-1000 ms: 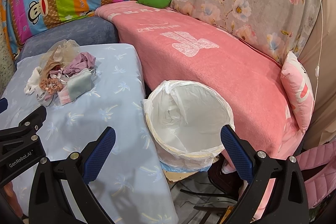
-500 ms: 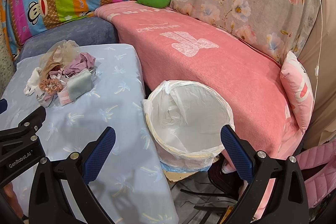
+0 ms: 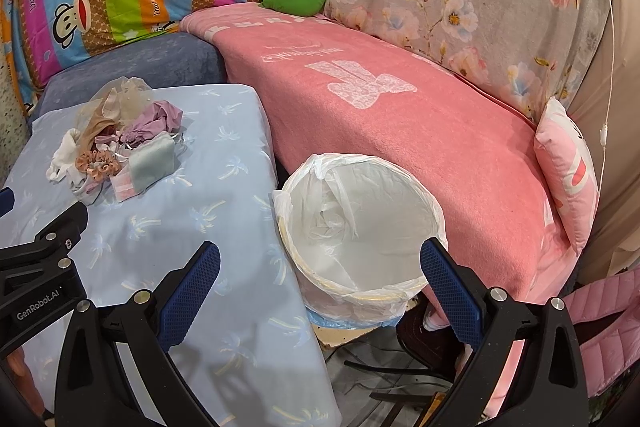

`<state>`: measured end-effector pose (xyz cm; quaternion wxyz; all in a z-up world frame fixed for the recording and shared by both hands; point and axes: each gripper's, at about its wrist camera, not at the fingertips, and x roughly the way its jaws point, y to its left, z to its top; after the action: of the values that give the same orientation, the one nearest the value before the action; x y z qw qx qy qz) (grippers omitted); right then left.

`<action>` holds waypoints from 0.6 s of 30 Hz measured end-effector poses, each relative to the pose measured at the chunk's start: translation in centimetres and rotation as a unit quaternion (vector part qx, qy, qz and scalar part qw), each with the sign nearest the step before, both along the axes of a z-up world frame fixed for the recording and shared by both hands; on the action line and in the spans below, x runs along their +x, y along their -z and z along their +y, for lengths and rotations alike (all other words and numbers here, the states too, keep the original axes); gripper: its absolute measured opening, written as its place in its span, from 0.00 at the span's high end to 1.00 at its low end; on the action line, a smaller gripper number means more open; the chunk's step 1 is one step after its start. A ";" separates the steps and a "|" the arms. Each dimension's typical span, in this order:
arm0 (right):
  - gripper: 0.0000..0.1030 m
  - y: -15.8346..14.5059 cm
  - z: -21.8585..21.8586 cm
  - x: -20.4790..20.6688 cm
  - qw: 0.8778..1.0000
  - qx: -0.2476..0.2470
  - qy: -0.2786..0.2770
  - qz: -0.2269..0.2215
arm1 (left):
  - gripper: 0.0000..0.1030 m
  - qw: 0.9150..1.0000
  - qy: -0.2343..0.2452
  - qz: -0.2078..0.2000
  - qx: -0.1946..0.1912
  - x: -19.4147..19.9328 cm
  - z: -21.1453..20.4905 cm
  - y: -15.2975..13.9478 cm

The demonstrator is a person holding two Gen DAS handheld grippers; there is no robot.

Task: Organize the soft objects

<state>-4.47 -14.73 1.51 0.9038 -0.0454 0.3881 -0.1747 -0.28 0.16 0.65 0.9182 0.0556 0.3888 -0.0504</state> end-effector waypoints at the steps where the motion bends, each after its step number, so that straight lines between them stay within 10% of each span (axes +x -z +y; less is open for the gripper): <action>1: 0.06 0.0 0.0 0.0 1.000 0.000 0.000 0.000 | 0.07 1.000 0.000 0.000 0.000 0.0 0.0 0.0; 18: 0.06 0.0 0.2 0.1 1.000 -0.002 0.000 0.000 | 0.07 1.000 0.004 -0.007 -0.007 0.1 0.4 -0.4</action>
<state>-4.37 -14.52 1.50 0.9036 -0.0476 0.3880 -0.1751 -0.19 0.59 1.00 0.9211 0.0511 0.3818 -0.0563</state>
